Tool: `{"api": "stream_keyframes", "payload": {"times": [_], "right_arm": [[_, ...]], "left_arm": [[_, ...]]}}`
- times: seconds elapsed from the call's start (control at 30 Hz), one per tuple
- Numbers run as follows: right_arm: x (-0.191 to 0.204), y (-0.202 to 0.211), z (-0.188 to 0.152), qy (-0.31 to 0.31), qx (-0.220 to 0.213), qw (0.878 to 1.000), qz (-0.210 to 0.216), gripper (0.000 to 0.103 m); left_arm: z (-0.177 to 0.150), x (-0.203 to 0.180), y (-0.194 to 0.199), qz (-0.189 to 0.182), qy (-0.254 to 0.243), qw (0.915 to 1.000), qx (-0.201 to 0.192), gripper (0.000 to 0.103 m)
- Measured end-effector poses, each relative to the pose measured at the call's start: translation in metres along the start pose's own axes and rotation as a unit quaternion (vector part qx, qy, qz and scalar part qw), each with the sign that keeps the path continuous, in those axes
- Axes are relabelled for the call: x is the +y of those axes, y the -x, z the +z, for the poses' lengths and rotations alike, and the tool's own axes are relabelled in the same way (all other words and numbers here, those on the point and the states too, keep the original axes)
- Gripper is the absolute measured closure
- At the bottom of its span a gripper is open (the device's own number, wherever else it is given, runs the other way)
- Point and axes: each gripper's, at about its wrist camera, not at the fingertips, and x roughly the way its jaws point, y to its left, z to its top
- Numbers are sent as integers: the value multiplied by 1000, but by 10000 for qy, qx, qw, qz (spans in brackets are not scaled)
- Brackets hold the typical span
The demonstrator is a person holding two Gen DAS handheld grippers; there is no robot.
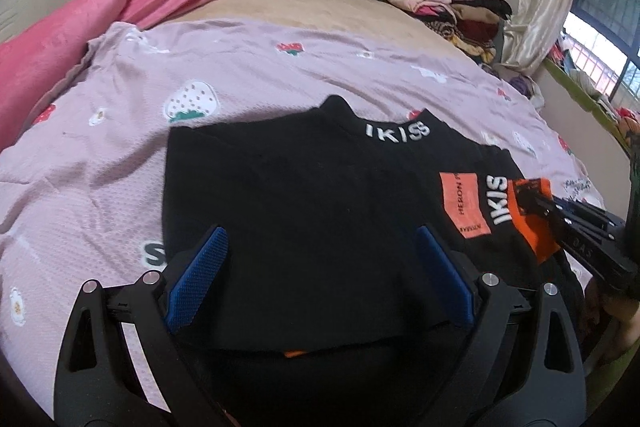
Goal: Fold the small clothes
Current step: 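Press the cuff flat on the sweater and open the right tool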
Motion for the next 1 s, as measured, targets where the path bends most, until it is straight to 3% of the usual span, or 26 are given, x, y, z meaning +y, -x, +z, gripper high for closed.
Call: {"api": "stream_keyframes", "payload": {"times": [0.17, 0.3, 0.37, 0.6, 0.7, 0.77, 0.83, 1.0], "right_arm": [[0, 0, -2, -20, 42, 9998, -183, 89], [-1, 9, -4, -93, -27, 9998, -179, 66], [2, 15, -7, -59, -66, 9999, -94, 60], [19, 25, -13, 77, -72, 9998, 173, 59], [31, 23, -16, 173, 16, 9993, 319, 59], [37, 22, -17, 229, 56, 9989, 398, 59], [44, 21, -18, 301, 79, 9985, 442, 59], [55, 16, -17, 442, 143, 9976, 519, 59]], "left_arm": [[-4, -4, -5, -20, -45, 9999, 124, 15], [-3, 0, -1, -77, 45, 9999, 67, 15], [-2, 1, 2, -72, 84, 9999, 41, 15], [-4, 1, 5, -196, 163, 9997, 59, 16], [-6, 2, 3, -346, 267, 9989, 153, 27], [-9, 1, -1, -331, 251, 9988, 263, 48], [-12, 0, -6, -365, 206, 9984, 387, 58], [-18, 5, -16, -331, 214, 9970, 666, 61]]}}
